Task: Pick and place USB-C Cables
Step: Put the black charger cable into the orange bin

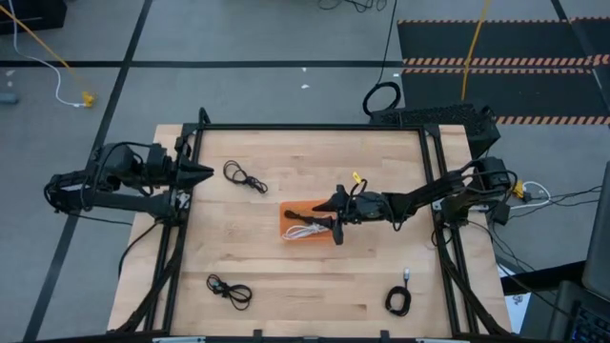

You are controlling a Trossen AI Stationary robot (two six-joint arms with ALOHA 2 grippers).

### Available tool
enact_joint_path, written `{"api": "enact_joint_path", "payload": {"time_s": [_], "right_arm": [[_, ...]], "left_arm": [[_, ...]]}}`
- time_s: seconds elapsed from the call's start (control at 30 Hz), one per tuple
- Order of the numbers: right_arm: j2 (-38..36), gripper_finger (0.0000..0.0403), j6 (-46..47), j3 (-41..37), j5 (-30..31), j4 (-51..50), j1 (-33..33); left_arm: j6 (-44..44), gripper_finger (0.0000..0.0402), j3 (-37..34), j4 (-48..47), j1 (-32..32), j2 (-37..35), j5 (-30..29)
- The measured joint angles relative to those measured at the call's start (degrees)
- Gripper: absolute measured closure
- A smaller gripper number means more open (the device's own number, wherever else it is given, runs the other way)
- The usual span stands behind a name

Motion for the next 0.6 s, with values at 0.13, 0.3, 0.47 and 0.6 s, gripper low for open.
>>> {"api": "enact_joint_path", "payload": {"time_s": [0.13, 0.3, 0.47, 0.6], "right_arm": [[-2.9, 0.0233, 0.1, 0.0, -0.1, -1.4, 0.0], [-5.5, 0.0233, -0.1, 0.0, -0.1, -4.6, 0.0], [-5.5, 0.0233, -2.7, 0.0, -0.2, -6.0, 0.0], [-5.6, 0.0233, -5.1, 0.0, -0.2, -8.7, 0.0]], "left_arm": [[-0.8, 0.0360, 0.0, 4.6, 0.0, 1.6, 0.0], [-1.7, 0.0360, 0.0, 7.8, 0.0, 4.8, 0.0], [-2.7, 0.0360, 0.0, 7.4, 0.0, 9.4, 0.9], [-1.9, 0.0360, 0.0, 7.5, 0.0, 12.9, -0.7]]}}
